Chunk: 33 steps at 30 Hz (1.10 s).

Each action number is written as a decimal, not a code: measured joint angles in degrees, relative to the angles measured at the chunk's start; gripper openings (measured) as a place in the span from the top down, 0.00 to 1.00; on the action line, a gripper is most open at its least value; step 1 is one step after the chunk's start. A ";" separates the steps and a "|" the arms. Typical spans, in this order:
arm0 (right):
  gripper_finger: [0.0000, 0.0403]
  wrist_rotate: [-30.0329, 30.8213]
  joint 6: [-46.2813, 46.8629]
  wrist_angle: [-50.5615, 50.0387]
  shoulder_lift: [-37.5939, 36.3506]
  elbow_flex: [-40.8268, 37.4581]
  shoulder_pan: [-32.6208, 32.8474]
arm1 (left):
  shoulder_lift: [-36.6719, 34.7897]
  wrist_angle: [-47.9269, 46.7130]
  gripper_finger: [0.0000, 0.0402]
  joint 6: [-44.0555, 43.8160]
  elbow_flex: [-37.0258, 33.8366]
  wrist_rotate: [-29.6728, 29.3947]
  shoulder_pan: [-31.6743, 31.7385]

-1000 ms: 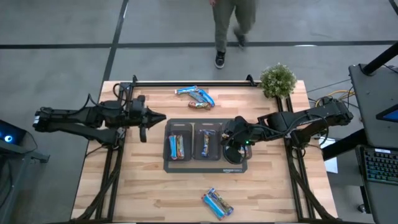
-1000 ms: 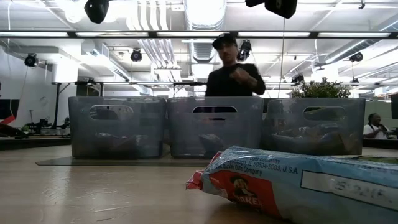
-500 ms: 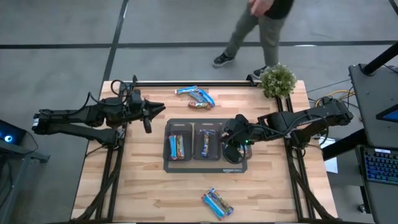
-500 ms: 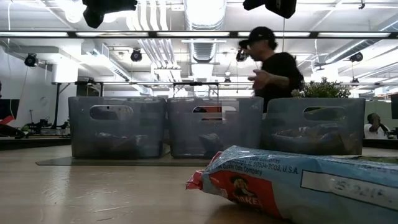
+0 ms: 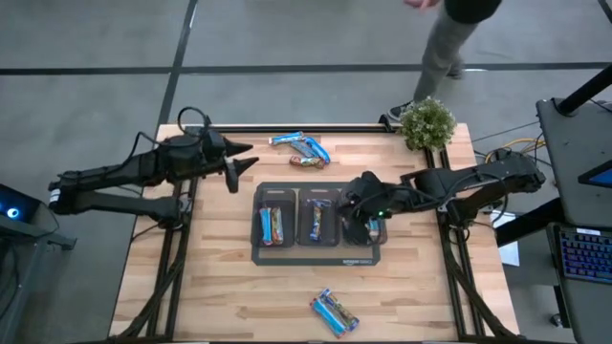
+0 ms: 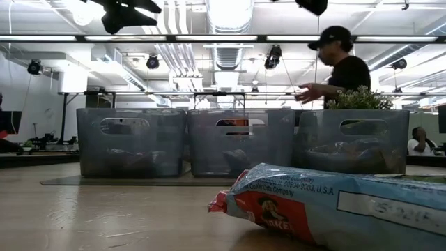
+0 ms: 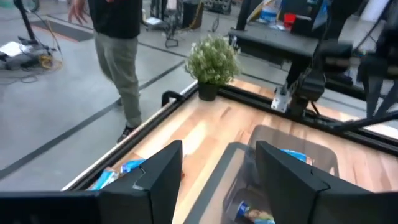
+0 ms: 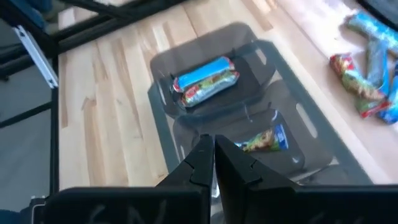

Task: Pick and place Granola Bars by type
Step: Put the yellow granola bar into the right black bin

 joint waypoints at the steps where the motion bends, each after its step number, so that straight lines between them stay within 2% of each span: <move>1: 0.98 0.82 -0.18 -0.13 -1.03 -0.01 0.04 | 0.52 -0.32 0.54 0.25 0.45 1.26 0.71; 10: 0.98 5.49 -5.84 0.31 -14.33 -2.49 -0.02 | 3.92 -0.60 0.54 3.92 2.40 6.50 6.02; 15: 0.98 6.56 -5.79 0.69 -21.73 -7.96 -0.36 | 5.70 1.39 0.54 5.37 2.65 9.52 8.52; 20: 0.98 6.64 -5.61 7.60 -28.45 -16.14 -0.36 | 8.65 3.26 0.54 5.48 3.69 10.56 12.02; 26: 0.98 6.62 -2.01 14.57 -34.28 -24.11 -0.40 | 13.77 3.07 0.54 4.96 8.42 15.35 16.52; 33: 0.98 6.60 -4.60 14.69 -36.50 -25.57 -0.36 | 21.01 0.52 0.54 9.94 16.76 20.43 20.16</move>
